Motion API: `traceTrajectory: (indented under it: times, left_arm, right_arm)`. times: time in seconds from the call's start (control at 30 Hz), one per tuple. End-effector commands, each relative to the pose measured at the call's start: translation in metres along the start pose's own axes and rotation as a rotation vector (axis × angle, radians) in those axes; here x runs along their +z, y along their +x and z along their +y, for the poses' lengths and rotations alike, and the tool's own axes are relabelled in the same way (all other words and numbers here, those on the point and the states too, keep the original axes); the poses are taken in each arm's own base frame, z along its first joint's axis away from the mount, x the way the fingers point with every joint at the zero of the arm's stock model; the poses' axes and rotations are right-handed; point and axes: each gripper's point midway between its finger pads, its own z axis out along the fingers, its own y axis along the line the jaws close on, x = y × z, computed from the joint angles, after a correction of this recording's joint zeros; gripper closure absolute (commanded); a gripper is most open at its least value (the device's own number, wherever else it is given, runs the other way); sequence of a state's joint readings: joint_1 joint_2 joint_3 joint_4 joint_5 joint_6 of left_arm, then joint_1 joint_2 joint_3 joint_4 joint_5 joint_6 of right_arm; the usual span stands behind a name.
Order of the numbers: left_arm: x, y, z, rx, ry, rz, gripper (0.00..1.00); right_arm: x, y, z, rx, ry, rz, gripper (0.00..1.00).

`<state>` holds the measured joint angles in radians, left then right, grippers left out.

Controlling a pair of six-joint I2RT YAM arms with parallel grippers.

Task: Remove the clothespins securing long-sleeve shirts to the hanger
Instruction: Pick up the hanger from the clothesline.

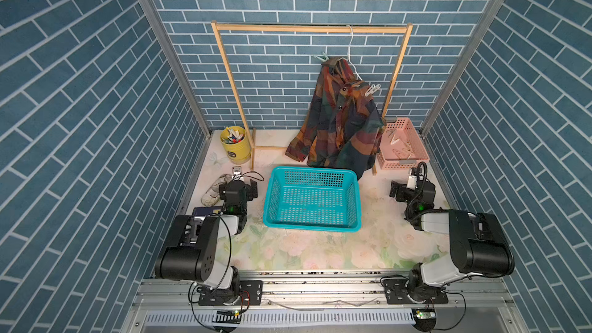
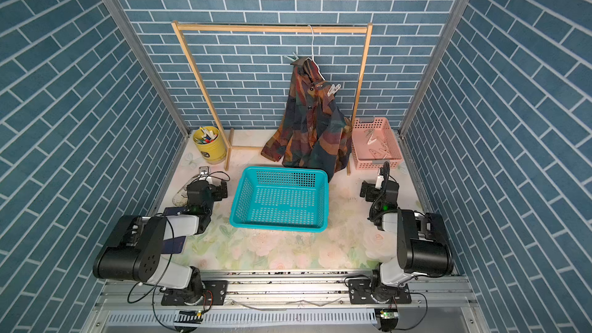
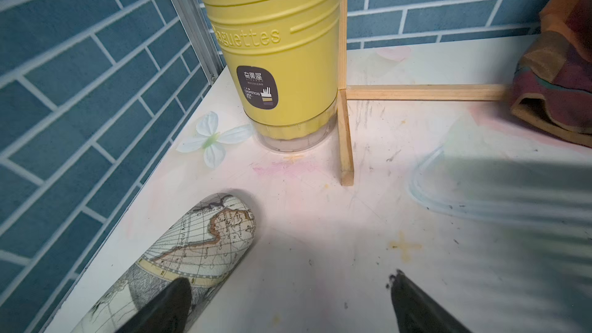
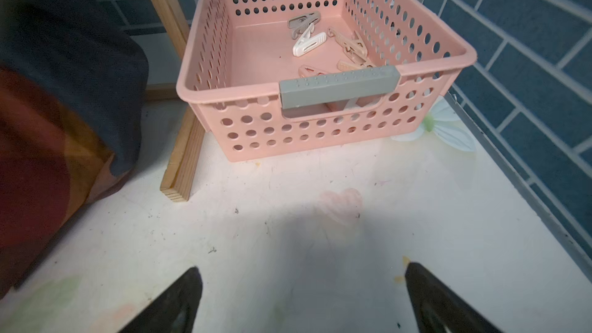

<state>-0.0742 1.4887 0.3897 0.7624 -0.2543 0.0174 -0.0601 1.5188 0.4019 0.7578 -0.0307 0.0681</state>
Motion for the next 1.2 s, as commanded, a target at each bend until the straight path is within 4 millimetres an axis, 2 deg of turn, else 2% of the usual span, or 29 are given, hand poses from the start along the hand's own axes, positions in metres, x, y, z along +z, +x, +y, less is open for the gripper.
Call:
traceTrajectory:
  times: [0.0, 0.57, 0.67, 0.73, 0.87, 0.93, 1.0, 1.03, 1.1, 1.17]
  left_arm:
    - [0.003, -0.008, 0.004, 0.001, -0.019, -0.020, 0.01]
    - [0.003, -0.008, 0.004, 0.000, -0.019, -0.022, 0.01]
    - [0.000, -0.014, 0.009, -0.008, -0.045, -0.011, 0.01]
    - [-0.005, -0.029, 0.015, 0.000, -0.064, 0.030, 0.01]
    - [-0.029, -0.084, 0.023, -0.047, -0.063, -0.045, 0.01]
    - [-0.044, -0.108, 0.025, -0.083, -0.045, -0.083, 0.01]
    - [-0.059, -0.129, 0.025, -0.098, -0.017, -0.101, 0.01]
    - [-0.066, -0.140, 0.027, -0.111, -0.010, -0.110, 0.01]
    - [-0.078, -0.154, 0.028, -0.138, 0.008, -0.114, 0.01]
    - [-0.093, -0.169, 0.023, -0.171, 0.066, -0.133, 0.01]
  right_arm:
    - [0.003, -0.012, 0.001, -0.028, -0.003, -0.039, 0.01]
    - [0.002, -0.013, -0.001, -0.025, 0.004, -0.044, 0.01]
    - [-0.003, -0.023, -0.008, -0.007, 0.048, -0.008, 0.01]
    - [-0.010, -0.044, -0.011, -0.005, 0.073, 0.018, 0.02]
    - [-0.042, -0.121, -0.010, 0.038, 0.087, -0.117, 0.01]
    - [-0.055, -0.153, -0.011, 0.155, 0.085, -0.146, 0.01]
    - [-0.065, -0.162, -0.020, 0.317, 0.137, -0.103, 0.01]
    - [-0.067, -0.165, -0.016, 0.321, 0.109, -0.076, 0.01]
    - [-0.069, -0.170, 0.003, 0.276, 0.004, -0.044, 0.02]
    - [-0.080, -0.178, 0.020, 0.234, -0.075, -0.061, 0.04]
